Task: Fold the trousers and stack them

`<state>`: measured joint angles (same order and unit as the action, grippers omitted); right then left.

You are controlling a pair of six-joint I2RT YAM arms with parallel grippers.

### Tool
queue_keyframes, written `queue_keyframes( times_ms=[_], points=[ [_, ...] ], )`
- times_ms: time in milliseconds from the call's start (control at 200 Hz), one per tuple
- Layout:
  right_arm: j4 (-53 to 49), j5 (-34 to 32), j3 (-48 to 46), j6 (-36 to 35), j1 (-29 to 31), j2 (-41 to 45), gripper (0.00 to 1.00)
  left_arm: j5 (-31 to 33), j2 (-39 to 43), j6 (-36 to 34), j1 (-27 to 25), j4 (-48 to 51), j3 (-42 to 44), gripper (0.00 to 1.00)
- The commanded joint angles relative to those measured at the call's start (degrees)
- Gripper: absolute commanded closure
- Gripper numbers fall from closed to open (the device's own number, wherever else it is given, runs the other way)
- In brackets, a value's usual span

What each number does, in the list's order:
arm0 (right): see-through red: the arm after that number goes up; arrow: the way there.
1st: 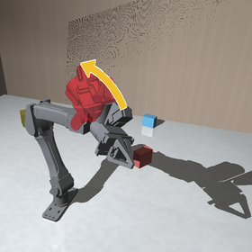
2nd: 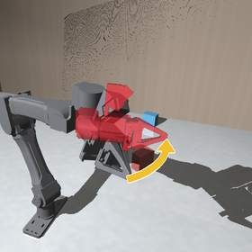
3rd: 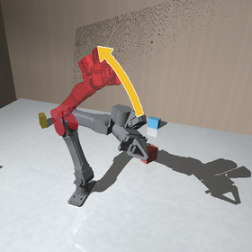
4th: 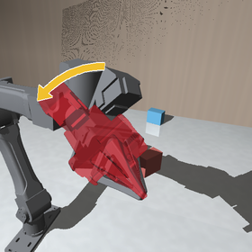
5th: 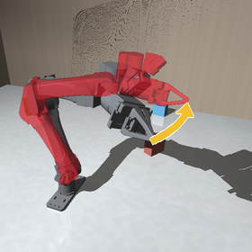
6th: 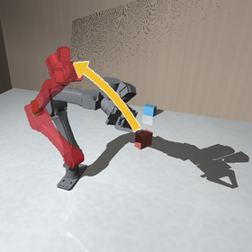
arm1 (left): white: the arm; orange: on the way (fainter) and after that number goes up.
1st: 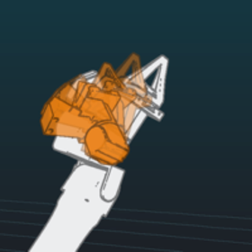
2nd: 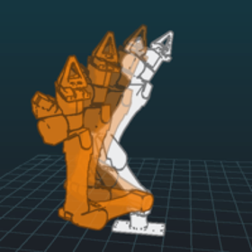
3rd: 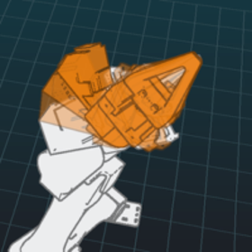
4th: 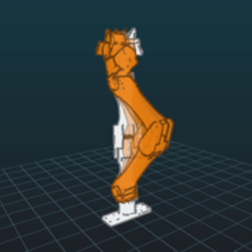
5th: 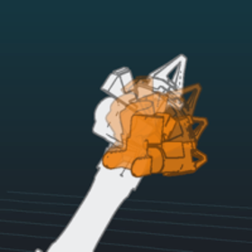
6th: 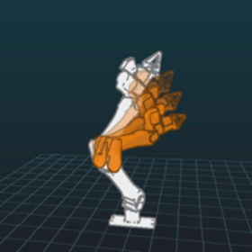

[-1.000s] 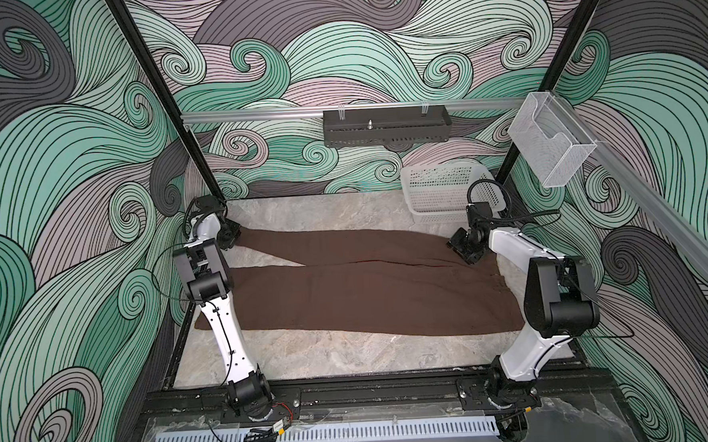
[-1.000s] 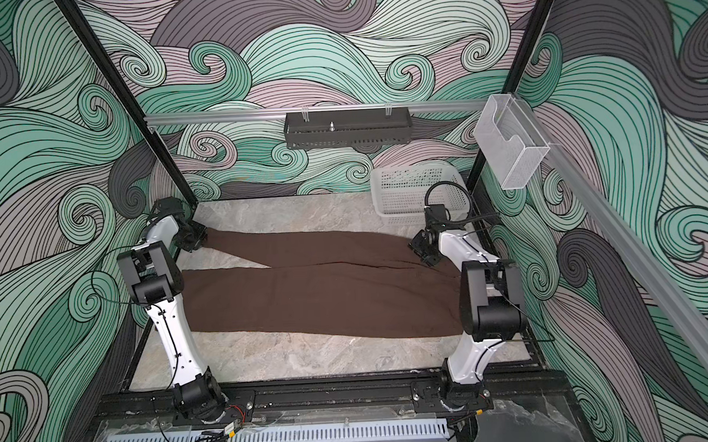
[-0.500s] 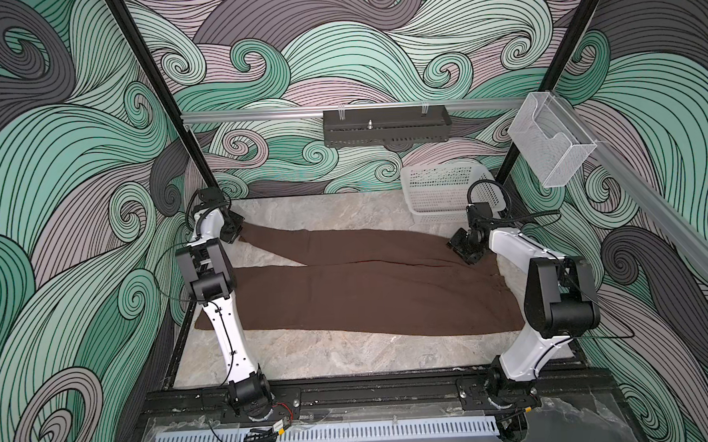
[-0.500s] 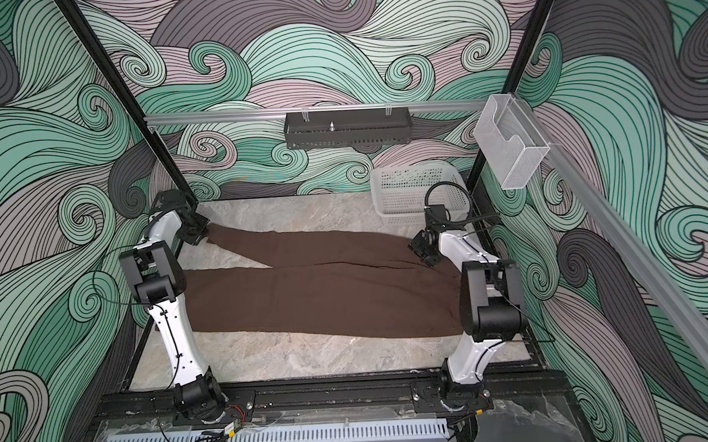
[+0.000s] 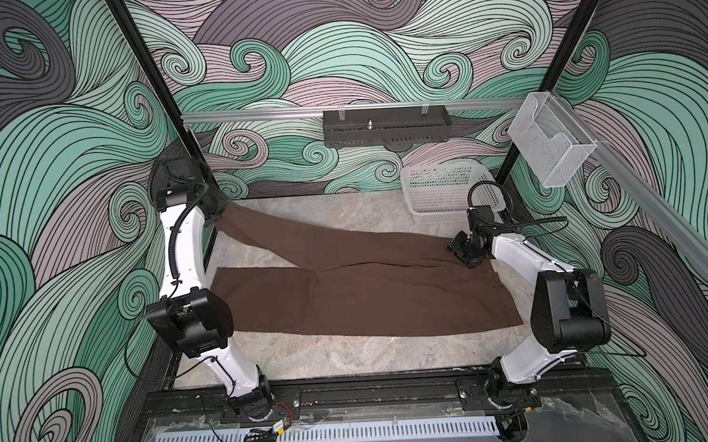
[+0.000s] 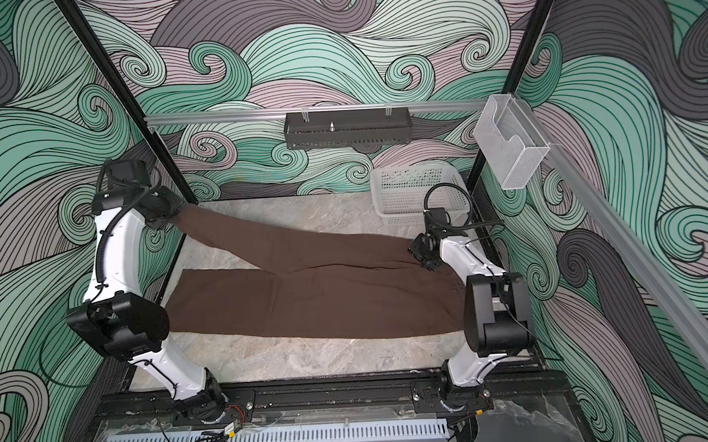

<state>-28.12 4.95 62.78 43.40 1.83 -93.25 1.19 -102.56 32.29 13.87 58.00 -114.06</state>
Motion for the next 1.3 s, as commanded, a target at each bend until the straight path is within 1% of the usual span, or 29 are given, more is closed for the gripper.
queue_keyframes(
  times_ms=[0,135,240,350,420,540,610,670,786,856,1011,1086,1221,1256,1271,1296],
  points=[
    [-1.39,-0.90,-0.51,-1.03,0.36,0.89,0.47,2.71,-7.00,-3.59,-3.80,8.41,-3.99,1.00],
    [-1.07,-0.54,-0.56,-1.18,0.34,0.34,0.47,1.64,-15.86,-3.03,-5.84,10.94,-8.65,1.00],
    [-0.71,-0.17,-0.38,-1.30,0.39,-0.42,0.47,1.17,-24.43,-1.63,-7.12,14.78,-16.57,1.00],
    [-0.28,0.01,0.04,-1.37,0.47,-1.38,0.47,0.27,-32.48,-1.13,-9.86,17.89,-24.49,1.00],
    [-0.16,0.08,0.28,-1.31,0.50,-2.06,0.47,-0.37,-35.02,-0.71,-11.71,18.38,-26.45,1.00],
    [0.22,0.55,0.49,-1.21,0.48,-2.80,0.47,-0.75,-35.38,-0.42,-15.15,18.02,-25.50,1.00],
    [0.42,0.52,0.54,-1.21,0.57,-3.06,0.46,-0.69,-33.78,-0.83,-17.80,17.94,-23.24,1.00],
    [0.23,0.66,0.59,-1.26,0.67,-3.15,0.47,-0.66,-31.17,-0.96,-20.11,17.32,-19.41,1.00],
    [0.22,0.54,0.06,-1.21,0.64,-2.55,0.46,-0.58,-23.14,-0.64,-25.11,13.03,-7.13,1.00],
    [0.06,0.32,-0.40,-1.29,0.70,-1.77,0.46,-1.68,-18.43,-0.25,-28.00,9.29,1.02,1.00],
    [-0.80,-0.24,-0.99,-1.55,0.68,0.04,0.47,-3.28,-10.34,1.40,-35.86,5.17,14.29,1.00],
    [-0.97,-0.64,-1.46,-1.73,0.64,0.94,0.47,-4.75,-7.38,2.75,-40.24,4.10,17.91,1.00],
    [-1.78,-0.95,-2.27,-1.83,0.69,2.70,0.47,-5.85,-4.73,4.16,-47.66,4.73,20.28,1.00],
    [-1.95,-1.09,-2.47,-1.89,0.65,3.28,0.47,-6.38,-4.07,4.27,-49.03,4.47,21.38,0.97],
    [-2.02,-1.13,-2.53,-1.87,0.68,3.45,0.47,-6.82,-3.92,4.39,-49.50,4.29,21.86,0.93],
    [-2.16,-1.19,-2.74,-1.91,0.71,3.90,0.46,-7.58,-3.47,4.52,-50.14,4.01,22.61,0.85]
  ],
)
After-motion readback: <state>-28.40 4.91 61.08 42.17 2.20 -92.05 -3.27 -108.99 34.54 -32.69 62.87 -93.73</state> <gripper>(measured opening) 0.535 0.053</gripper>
